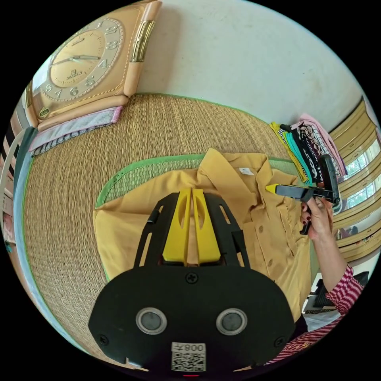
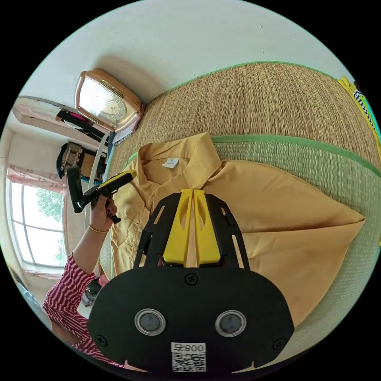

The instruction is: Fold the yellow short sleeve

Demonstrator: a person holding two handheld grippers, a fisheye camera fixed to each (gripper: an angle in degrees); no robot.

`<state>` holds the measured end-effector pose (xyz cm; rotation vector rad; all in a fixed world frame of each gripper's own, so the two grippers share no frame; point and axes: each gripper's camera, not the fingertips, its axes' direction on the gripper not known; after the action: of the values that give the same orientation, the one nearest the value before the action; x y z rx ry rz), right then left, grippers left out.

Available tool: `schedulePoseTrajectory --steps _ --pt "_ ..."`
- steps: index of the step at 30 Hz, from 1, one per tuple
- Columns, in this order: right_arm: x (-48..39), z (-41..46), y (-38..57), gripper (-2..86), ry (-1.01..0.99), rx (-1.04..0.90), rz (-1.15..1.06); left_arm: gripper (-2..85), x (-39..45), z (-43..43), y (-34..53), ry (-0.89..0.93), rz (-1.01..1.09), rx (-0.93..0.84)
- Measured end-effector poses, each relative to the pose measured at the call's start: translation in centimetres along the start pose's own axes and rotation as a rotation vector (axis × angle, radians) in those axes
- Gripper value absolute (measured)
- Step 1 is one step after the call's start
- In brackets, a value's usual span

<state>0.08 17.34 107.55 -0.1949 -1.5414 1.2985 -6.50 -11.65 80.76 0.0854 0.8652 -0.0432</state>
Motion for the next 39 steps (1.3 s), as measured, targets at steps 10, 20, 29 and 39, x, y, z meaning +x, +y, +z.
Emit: schedulePoseTrajectory --steps 10,20,29,39 --pt "-1.2 -8.4 15.1 0.1 -0.072 0.052 0.005 0.4 -1.7 -9.0 15.8 0.062 0.012 -0.029" --pt "-6.0 -13.4 16.8 0.1 -0.092 0.037 0.021 0.3 -2.7 -20.9 21.6 0.179 -0.123 0.041" --pt "-8.6 -23.5 39.0 0.2 -0.184 0.024 0.125 0.8 -2.6 -31.6 46.8 0.306 -0.439 -0.070" --pt "-9.9 -29.0 60.1 0.9 -0.288 0.055 0.307 5.6 3.6 -37.4 57.1 0.339 -0.537 -0.082"
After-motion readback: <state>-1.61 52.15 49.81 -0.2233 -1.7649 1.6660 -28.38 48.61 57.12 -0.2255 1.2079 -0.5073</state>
